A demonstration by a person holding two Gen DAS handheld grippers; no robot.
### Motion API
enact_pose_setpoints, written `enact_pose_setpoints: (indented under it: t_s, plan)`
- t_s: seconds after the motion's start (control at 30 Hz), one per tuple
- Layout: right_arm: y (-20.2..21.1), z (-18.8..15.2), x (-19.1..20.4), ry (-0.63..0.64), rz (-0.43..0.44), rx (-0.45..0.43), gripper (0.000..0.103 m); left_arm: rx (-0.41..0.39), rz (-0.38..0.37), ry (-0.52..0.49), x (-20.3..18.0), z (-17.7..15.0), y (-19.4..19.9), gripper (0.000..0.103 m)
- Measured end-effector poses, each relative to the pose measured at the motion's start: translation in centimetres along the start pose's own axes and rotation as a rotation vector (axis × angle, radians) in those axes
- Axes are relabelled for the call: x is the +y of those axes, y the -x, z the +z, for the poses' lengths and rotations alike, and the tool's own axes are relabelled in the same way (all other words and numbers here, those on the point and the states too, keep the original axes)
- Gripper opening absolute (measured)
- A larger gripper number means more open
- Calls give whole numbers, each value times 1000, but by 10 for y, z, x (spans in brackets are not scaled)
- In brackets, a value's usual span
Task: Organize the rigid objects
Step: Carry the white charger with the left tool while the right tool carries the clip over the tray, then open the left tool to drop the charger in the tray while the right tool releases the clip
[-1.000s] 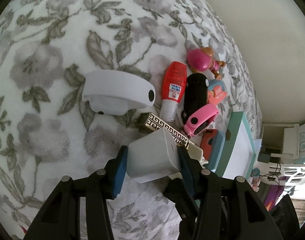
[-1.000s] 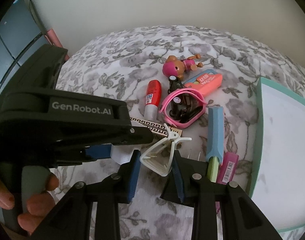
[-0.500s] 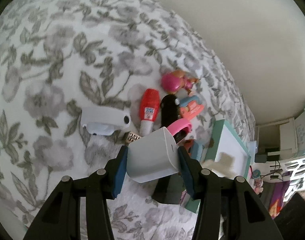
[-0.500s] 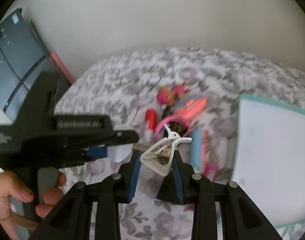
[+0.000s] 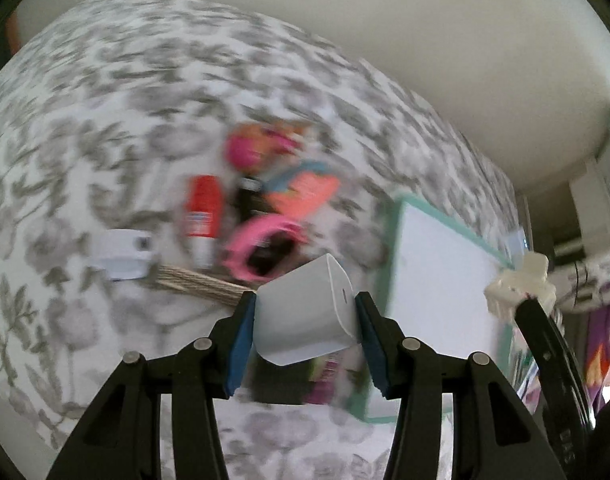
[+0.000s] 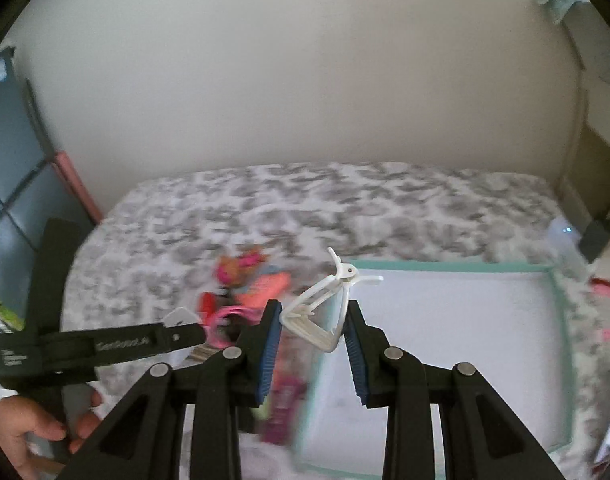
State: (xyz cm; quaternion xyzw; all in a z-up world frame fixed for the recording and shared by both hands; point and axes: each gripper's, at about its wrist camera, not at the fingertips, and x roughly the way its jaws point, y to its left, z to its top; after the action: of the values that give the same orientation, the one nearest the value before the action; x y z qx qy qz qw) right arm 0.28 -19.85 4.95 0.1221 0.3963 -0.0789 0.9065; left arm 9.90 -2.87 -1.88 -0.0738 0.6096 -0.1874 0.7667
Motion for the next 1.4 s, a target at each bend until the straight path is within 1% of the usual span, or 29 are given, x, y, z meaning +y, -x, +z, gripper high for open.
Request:
enact_pose_setpoints:
  t_s: [0.07, 0.2, 0.3, 0.43, 0.57, 0.7, 0.8, 0.93, 1.0, 1.1, 1.23, 1.4]
  plan:
    - [-2, -2, -19, -26, -26, 12, 33, 22, -5, -30, -19, 0, -8, 51]
    - [-7, -6, -56, -117, -45, 39, 33, 28, 24, -129, -65, -2, -20, 51]
    - [-8, -8, -85, -169, -94, 56, 33, 40, 20, -167, -91, -2, -30, 51]
    - [-11, -10, -108, -188, -172, 82, 33, 41, 29, -221, -120, -4, -46, 51]
    - [-16, -14, -127, -226, -198, 110, 33, 56, 56, -289, -147, -7, -70, 51]
    - [-25, -20, -138, -250, -223, 148, 33, 78, 69, -310, -159, -10, -90, 51]
    - [-35, -25, -140, -227, -250, 185, 33, 85, 88, -333, -165, -12, -102, 51]
    - [-46, -31, -141, -214, -249, 213, 33, 74, 108, -351, -166, -11, -111, 51]
    - [-49, -33, -142, -215, -247, 220, 33, 73, 106, -352, -165, -11, -115, 52]
    - [-53, -35, -144, -225, -245, 234, 33, 47, 99, -371, -167, -11, -114, 52]
    - [-55, -37, -147, -239, -244, 248, 34, 37, 82, -380, -170, -11, -110, 52]
    - [-53, -38, -148, -236, -249, 246, 34, 34, 84, -386, -172, -12, -106, 57]
